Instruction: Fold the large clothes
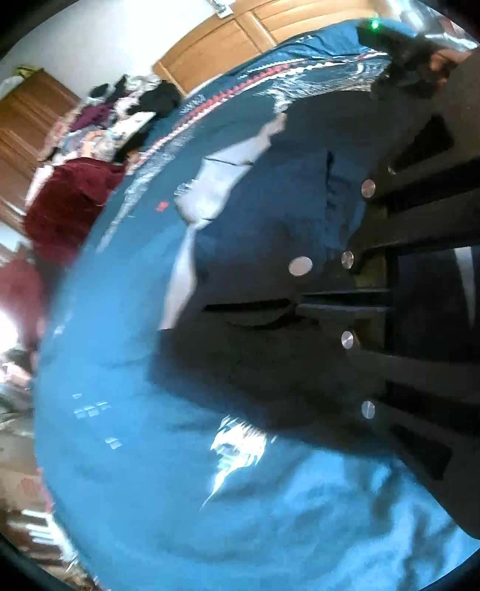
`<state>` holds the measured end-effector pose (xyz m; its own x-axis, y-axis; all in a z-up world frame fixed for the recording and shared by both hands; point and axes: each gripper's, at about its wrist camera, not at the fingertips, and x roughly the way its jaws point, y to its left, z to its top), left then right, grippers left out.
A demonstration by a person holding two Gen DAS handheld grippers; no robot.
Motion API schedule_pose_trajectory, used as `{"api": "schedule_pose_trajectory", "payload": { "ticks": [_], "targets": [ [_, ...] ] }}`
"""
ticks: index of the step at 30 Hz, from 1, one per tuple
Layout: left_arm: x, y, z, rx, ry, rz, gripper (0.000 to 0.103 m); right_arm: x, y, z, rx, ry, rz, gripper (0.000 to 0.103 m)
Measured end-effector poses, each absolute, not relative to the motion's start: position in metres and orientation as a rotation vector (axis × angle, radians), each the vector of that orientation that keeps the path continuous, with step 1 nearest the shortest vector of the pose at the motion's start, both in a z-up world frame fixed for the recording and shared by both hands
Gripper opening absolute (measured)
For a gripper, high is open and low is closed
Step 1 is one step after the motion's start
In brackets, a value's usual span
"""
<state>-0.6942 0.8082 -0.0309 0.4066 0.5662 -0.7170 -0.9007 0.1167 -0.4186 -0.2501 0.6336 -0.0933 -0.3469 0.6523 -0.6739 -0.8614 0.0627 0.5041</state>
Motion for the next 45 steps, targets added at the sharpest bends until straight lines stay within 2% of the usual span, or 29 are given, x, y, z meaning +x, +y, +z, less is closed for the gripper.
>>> {"api": "schedule_pose_trajectory", "payload": {
  "ticks": [3, 5, 6, 9, 12, 13, 15, 18, 19, 20, 21, 22, 23, 25, 26, 27, 28, 31, 33, 36, 45],
  "targets": [
    [-0.713, 0.781, -0.022, -0.943, 0.407, 1.198, 0.002, -0.250, 0.633, -0.094, -0.275, 1.097, 1.606, 0.066],
    [-0.731, 0.778, -0.051, -1.004, 0.491, 1.280, 0.000, -0.250, 0.634, -0.095, -0.278, 1.100, 1.607, 0.066],
    [-0.746, 0.778, -0.068, -1.092, 0.455, 1.261, 0.001, -0.250, 0.634, -0.095, -0.284, 1.097, 1.606, 0.066],
    [-0.753, 0.773, -0.054, -1.069, 0.418, 1.254, 0.001, -0.253, 0.634, -0.092, -0.305, 1.093, 1.594, 0.066],
    [-0.734, 0.769, -0.018, -0.976, 0.357, 1.142, 0.016, -0.255, 0.633, -0.083, -0.305, 1.093, 1.594, 0.067],
    [-0.722, 0.772, -0.013, -0.949, 0.373, 1.099, 0.029, -0.256, 0.634, -0.081, -0.297, 1.092, 1.598, 0.067],
    [-0.689, 0.784, -0.012, -0.912, 0.408, 0.996, 0.045, -0.260, 0.639, -0.078, -0.275, 1.092, 1.602, 0.067],
    [-0.641, 0.821, -0.044, -0.977, 0.483, 0.849, 0.047, -0.271, 0.651, -0.086, -0.310, 1.103, 1.608, 0.067],
    [-0.636, 0.832, -0.058, -0.990, 0.536, 0.902, 0.043, -0.271, 0.654, -0.092, -0.337, 1.107, 1.600, 0.066],
    [-0.636, 0.839, -0.070, -1.023, 0.558, 0.936, 0.032, -0.270, 0.654, -0.096, -0.343, 1.105, 1.596, 0.065],
    [-0.645, 0.843, -0.078, -1.076, 0.527, 0.954, 0.013, -0.268, 0.653, -0.094, -0.354, 1.108, 1.583, 0.064],
    [-0.657, 0.845, -0.080, -1.141, 0.484, 0.952, 0.006, -0.265, 0.651, -0.090, -0.380, 1.115, 1.565, 0.064],
    [-0.669, 0.843, -0.078, -1.188, 0.459, 0.935, 0.006, -0.261, 0.642, -0.081, -0.402, 1.132, 1.572, 0.064],
    [-0.690, 0.822, -0.059, -1.160, 0.463, 0.929, 0.010, -0.251, 0.616, -0.066, -0.412, 1.158, 1.643, 0.064],
    [-0.702, 0.805, -0.048, -1.121, 0.490, 0.915, 0.016, -0.243, 0.595, -0.062, -0.440, 1.173, 1.656, 0.064],
    [-0.713, 0.785, -0.040, -1.083, 0.519, 0.918, 0.040, -0.236, 0.575, -0.062, -0.460, 1.196, 1.646, 0.064],
    [-0.730, 0.762, -0.034, -1.051, 0.547, 0.929, 0.055, -0.225, 0.546, -0.068, -0.467, 1.250, 1.628, 0.065],
    [-0.785, 0.696, -0.042, -1.107, 0.590, 0.914, 0.055, -0.204, 0.478, -0.094, -0.435, 1.401, 1.570, 0.061],
    [-0.808, 0.659, -0.047, -1.151, 0.537, 0.863, 0.051, -0.193, 0.436, -0.106, -0.298, 1.494, 1.556, 0.059],
    [-0.832, 0.616, -0.047, -1.207, 0.466, 0.835, 0.051, -0.189, 0.404, -0.112, -0.128, 1.599, 1.565, 0.059],
    [-0.840, 0.577, -0.056, -1.298, 0.386, 0.758, 0.052, -0.219, 0.379, -0.127, -0.227, 1.704, 1.624, 0.059]
  ]
}}
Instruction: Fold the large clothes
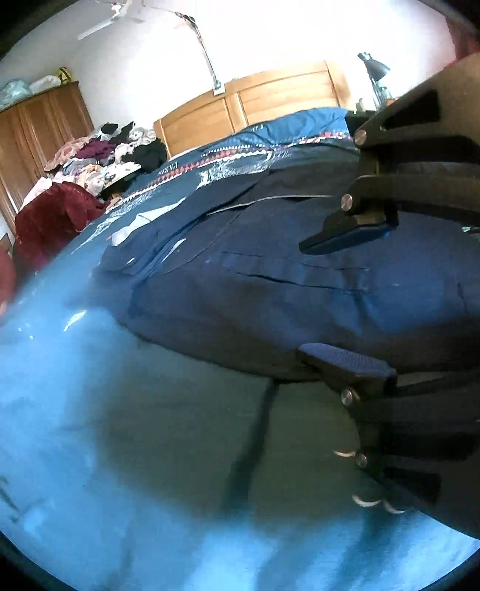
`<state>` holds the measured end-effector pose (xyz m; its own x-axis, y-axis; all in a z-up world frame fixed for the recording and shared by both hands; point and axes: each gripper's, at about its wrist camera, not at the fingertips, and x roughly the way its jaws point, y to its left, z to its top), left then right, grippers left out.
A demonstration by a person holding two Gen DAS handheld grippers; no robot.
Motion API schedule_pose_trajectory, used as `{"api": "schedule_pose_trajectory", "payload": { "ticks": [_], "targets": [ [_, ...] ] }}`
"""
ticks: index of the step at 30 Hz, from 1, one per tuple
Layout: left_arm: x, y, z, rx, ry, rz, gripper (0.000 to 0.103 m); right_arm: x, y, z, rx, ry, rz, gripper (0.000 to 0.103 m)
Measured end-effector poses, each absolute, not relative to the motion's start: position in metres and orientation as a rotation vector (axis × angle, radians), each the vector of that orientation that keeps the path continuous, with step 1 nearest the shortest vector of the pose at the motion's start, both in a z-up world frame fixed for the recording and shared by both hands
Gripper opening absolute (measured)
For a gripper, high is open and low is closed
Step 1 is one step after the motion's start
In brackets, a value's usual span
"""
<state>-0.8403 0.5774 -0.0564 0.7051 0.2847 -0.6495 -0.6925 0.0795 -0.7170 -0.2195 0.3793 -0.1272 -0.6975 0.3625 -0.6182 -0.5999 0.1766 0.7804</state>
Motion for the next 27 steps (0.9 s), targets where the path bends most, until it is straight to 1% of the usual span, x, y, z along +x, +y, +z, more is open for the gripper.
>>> {"api": "schedule_pose_trajectory", "payload": {
  "ticks": [4, 12, 18, 20, 21, 25, 27],
  "targets": [
    [-0.833, 0.575, -0.056, -1.282, 0.420, 0.749, 0.052, -0.229, 0.386, -0.129, -0.232, 1.696, 1.635, 0.059],
    [-0.844, 0.559, -0.052, -1.232, 0.492, 0.702, 0.052, -0.256, 0.389, -0.125, -0.345, 1.651, 1.715, 0.060],
    [-0.847, 0.536, -0.037, -1.127, 0.571, 0.735, 0.052, -0.258, 0.387, -0.122, -0.370, 1.625, 1.714, 0.060],
    [-0.855, 0.532, -0.031, -1.104, 0.564, 0.761, 0.055, -0.258, 0.386, -0.124, -0.369, 1.624, 1.711, 0.060],
    [-0.859, 0.530, -0.029, -1.096, 0.568, 0.783, 0.060, -0.257, 0.385, -0.126, -0.366, 1.627, 1.710, 0.060],
    [-0.871, 0.524, -0.039, -1.109, 0.604, 0.816, 0.061, -0.257, 0.386, -0.127, -0.368, 1.629, 1.707, 0.060],
    [-0.864, 0.519, -0.042, -1.098, 0.629, 0.770, 0.060, -0.259, 0.386, -0.125, -0.382, 1.623, 1.711, 0.060]
  ]
}}
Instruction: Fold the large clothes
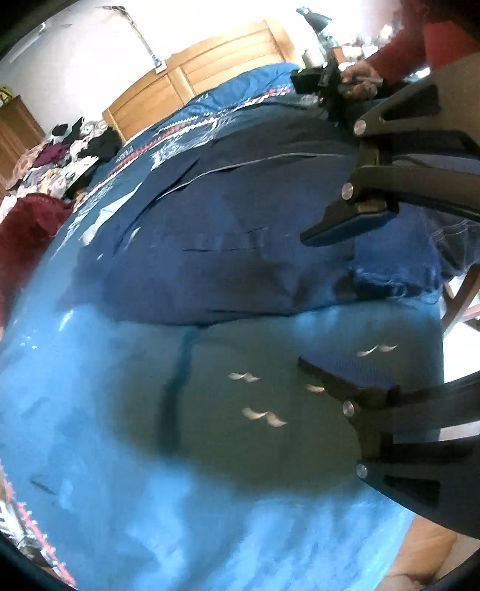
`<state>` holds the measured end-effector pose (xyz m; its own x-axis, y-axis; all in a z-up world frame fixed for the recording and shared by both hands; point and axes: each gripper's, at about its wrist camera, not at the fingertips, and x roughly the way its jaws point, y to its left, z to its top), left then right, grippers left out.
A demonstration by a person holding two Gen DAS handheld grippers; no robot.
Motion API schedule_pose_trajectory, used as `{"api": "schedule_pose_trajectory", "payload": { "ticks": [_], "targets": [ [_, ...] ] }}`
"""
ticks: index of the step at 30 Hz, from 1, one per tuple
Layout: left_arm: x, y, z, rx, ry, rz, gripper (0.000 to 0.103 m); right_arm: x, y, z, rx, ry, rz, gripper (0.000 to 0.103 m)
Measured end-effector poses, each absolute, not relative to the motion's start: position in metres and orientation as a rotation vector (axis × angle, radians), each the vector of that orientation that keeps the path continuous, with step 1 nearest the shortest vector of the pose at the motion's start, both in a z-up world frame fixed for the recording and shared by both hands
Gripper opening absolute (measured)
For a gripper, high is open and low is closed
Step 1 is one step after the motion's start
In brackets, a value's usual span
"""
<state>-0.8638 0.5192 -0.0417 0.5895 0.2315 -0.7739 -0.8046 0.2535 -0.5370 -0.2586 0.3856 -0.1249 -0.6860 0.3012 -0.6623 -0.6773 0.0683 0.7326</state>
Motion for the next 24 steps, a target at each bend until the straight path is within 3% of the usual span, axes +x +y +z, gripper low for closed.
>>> {"api": "schedule_pose_trajectory", "payload": {
  "ticks": [3, 5, 7, 9, 11, 12, 13, 24],
  "targets": [
    [-0.848, 0.512, -0.046, -1.099, 0.654, 0.684, 0.048, -0.259, 0.384, -0.122, -0.389, 1.618, 1.718, 0.060],
    [-0.847, 0.511, -0.048, -1.094, 0.660, 0.698, 0.046, -0.259, 0.383, -0.122, -0.395, 1.611, 1.721, 0.060],
    [-0.854, 0.514, -0.054, -1.133, 0.631, 0.712, 0.036, -0.261, 0.382, -0.124, -0.400, 1.606, 1.718, 0.060],
    [-0.855, 0.516, -0.060, -1.144, 0.634, 0.711, 0.034, -0.261, 0.382, -0.124, -0.401, 1.594, 1.710, 0.060],
    [-0.855, 0.515, -0.060, -1.144, 0.633, 0.716, 0.033, -0.264, 0.380, -0.120, -0.417, 1.551, 1.693, 0.030],
    [-0.855, 0.514, -0.058, -1.148, 0.620, 0.726, 0.023, -0.264, 0.378, -0.114, -0.414, 1.527, 1.678, 0.009],
    [-0.855, 0.511, -0.053, -1.165, 0.587, 0.718, 0.012, -0.261, 0.374, -0.108, -0.374, 1.528, 1.685, 0.006],
    [-0.861, 0.542, 0.041, -1.197, 0.072, 0.575, 0.012, -0.233, 0.369, -0.012, 0.028, 1.446, 1.830, 0.001]
  ]
}}
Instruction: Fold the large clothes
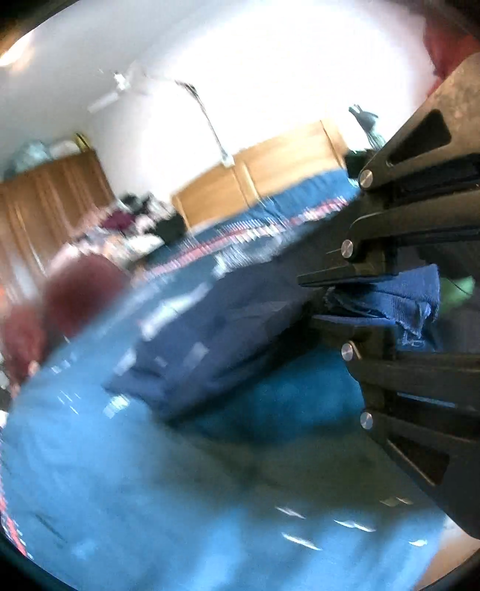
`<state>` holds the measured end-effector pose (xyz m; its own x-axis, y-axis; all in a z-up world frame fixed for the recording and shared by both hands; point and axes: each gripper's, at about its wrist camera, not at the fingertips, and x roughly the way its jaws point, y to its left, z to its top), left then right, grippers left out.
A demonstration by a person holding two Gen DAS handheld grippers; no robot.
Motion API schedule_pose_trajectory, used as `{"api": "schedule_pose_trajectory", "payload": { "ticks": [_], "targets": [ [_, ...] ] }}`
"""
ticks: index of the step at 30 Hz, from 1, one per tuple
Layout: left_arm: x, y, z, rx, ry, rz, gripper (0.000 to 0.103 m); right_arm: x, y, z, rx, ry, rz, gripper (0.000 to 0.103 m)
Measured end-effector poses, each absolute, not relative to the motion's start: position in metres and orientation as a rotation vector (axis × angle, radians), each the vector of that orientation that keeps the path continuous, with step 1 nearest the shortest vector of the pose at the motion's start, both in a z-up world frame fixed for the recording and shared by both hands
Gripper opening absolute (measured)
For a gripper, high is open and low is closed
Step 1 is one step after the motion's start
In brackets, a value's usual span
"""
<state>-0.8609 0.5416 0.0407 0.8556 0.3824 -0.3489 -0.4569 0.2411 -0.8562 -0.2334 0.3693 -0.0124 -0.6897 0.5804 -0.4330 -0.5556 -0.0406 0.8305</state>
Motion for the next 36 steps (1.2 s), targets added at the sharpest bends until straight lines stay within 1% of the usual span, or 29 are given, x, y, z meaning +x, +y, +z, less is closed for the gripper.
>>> {"api": "schedule_pose_trajectory", "payload": {
  "ticks": [4, 7, 10, 12, 14, 16, 17, 18, 19, 20, 21, 22, 23, 25, 27, 28, 32, 34, 36],
  "targets": [
    [-0.856, 0.603, 0.068, -1.173, 0.002, 0.575, 0.012, -0.214, 0.411, 0.020, 0.065, 1.386, 1.828, 0.000],
    [-0.840, 0.664, 0.080, -1.155, 0.004, 0.598, 0.012, -0.193, 0.472, 0.037, 0.070, 1.349, 1.817, 0.000],
    [-0.812, 0.732, 0.075, -1.164, 0.036, 0.631, 0.013, -0.177, 0.538, 0.038, 0.026, 1.332, 1.792, 0.000],
    [-0.795, 0.774, 0.062, -1.183, 0.068, 0.662, 0.015, -0.164, 0.590, 0.027, -0.008, 1.346, 1.766, 0.000],
    [-0.769, 0.823, 0.037, -1.206, 0.141, 0.715, 0.018, -0.155, 0.641, 0.005, -0.072, 1.362, 1.732, 0.002],
    [-0.751, 0.867, 0.007, -1.215, 0.245, 0.781, 0.031, -0.148, 0.674, -0.022, -0.151, 1.371, 1.672, 0.008],
    [-0.744, 0.889, -0.019, -1.262, 0.298, 0.818, 0.033, -0.146, 0.689, -0.041, -0.207, 1.375, 1.616, 0.010],
    [-0.738, 0.909, -0.045, -1.306, 0.367, 0.864, 0.039, -0.146, 0.698, -0.053, -0.248, 1.372, 1.590, 0.015],
    [-0.737, 0.917, -0.057, -1.316, 0.412, 0.899, 0.042, -0.147, 0.703, -0.063, -0.285, 1.362, 1.563, 0.026],
    [-0.735, 0.925, -0.068, -1.310, 0.458, 0.947, 0.042, -0.148, 0.705, -0.072, -0.321, 1.344, 1.545, 0.034],
    [-0.735, 0.927, -0.070, -1.294, 0.466, 0.965, 0.043, -0.150, 0.706, -0.077, -0.335, 1.330, 1.552, 0.045],
    [-0.737, 0.927, -0.067, -1.272, 0.454, 0.969, 0.046, -0.151, 0.705, -0.078, -0.344, 1.311, 1.560, 0.051],
    [-0.740, 0.925, -0.060, -1.243, 0.440, 0.968, 0.049, -0.154, 0.705, -0.078, -0.361, 1.277, 1.565, 0.053],
    [-0.748, 0.914, -0.042, -1.167, 0.406, 0.999, 0.061, -0.157, 0.705, -0.074, -0.373, 1.220, 1.576, 0.062],
    [-0.755, 0.902, -0.025, -1.075, 0.408, 1.056, 0.068, -0.161, 0.710, -0.073, -0.383, 1.183, 1.588, 0.064],
    [-0.760, 0.891, -0.016, -1.009, 0.433, 1.107, 0.068, -0.162, 0.715, -0.076, -0.389, 1.186, 1.584, 0.064],
    [-0.759, 0.875, -0.010, -0.909, 0.478, 1.128, 0.068, -0.170, 0.734, -0.083, -0.438, 1.156, 1.535, 0.061],
    [-0.751, 0.877, -0.021, -0.908, 0.529, 1.115, 0.070, -0.175, 0.734, -0.080, -0.447, 1.132, 1.507, 0.060],
    [-0.745, 0.882, -0.042, -0.928, 0.636, 1.140, 0.070, -0.185, 0.732, -0.075, -0.550, 1.051, 1.414, 0.058]
  ]
}}
